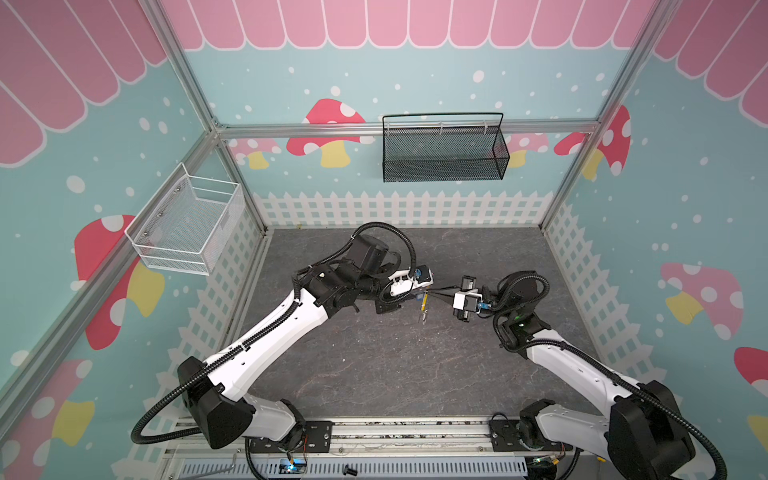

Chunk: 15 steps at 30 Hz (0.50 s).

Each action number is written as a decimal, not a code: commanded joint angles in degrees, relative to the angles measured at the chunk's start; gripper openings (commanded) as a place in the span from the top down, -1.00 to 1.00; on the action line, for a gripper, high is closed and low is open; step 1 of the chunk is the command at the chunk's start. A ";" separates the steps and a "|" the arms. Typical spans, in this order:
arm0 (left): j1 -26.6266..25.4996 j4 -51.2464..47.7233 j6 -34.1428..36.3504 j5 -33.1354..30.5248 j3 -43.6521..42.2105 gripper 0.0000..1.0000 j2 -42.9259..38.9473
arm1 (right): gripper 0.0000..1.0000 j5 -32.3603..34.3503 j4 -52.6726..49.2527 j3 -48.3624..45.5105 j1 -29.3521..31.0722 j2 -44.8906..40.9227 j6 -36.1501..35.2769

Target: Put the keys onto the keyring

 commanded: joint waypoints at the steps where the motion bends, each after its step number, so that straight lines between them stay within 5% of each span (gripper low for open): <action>1: 0.35 5.17 -2.27 5.06 -0.98 0.47 -1.46 | 1.00 -2.70 3.06 -0.21 -0.07 0.52 0.86; 6: 0.30 11.56 -0.69 10.55 -6.47 0.54 -4.45 | 1.00 -2.47 4.51 -0.64 -0.07 0.82 1.96; 15: 0.35 17.33 -0.43 10.04 -10.35 0.50 -7.01 | 1.00 -4.84 7.13 -0.38 -0.19 2.06 4.58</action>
